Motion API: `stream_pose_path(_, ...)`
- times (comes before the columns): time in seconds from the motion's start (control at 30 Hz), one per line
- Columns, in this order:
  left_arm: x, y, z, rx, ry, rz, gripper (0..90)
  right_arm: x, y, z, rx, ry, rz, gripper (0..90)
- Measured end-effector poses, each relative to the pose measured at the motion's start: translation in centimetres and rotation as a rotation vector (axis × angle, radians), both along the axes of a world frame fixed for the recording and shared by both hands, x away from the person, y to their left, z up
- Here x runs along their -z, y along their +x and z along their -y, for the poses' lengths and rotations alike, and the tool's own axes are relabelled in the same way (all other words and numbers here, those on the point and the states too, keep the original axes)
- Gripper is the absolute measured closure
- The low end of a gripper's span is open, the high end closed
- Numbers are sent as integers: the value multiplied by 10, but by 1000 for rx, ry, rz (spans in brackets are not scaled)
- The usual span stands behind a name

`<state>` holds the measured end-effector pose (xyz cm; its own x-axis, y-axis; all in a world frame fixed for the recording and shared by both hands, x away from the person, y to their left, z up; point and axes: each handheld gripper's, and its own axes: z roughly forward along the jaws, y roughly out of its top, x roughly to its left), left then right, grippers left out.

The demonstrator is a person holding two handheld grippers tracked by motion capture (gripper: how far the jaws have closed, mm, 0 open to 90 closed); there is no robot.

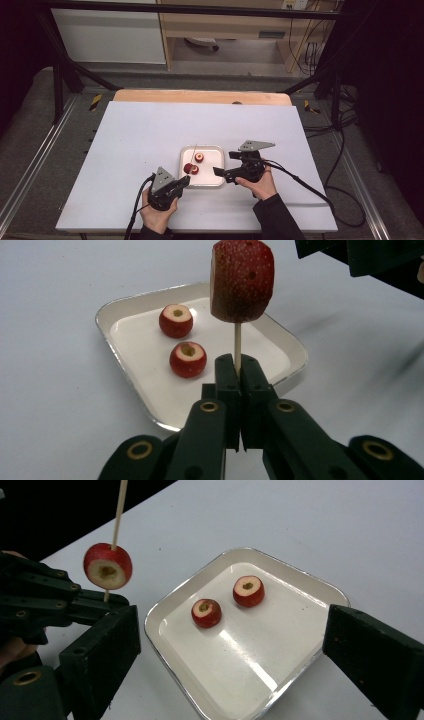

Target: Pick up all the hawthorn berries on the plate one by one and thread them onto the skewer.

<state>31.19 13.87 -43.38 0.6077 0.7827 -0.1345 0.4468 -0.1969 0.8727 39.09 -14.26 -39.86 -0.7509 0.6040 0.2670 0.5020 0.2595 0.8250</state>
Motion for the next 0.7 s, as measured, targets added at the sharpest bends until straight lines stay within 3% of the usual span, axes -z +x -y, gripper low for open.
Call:
stream_pose_path(0.07, 0, -1, -3, 2, 1, -2, 885, 0, 4, 1, -10, -23, -5, 86)
stream_pose_path(0.17, 1, -1, -7, 7, 6, -6, 884, -1, 10, -1, -36, -105, 9, 70)
stream_pose_path(0.43, 2, -3, -17, -2, 13, -7, 884, -5, 25, -14, -96, -264, 33, 73)
stream_pose_path(0.7, 3, -4, -24, -7, 12, -9, 885, -5, 31, -34, -164, -333, 43, 116)
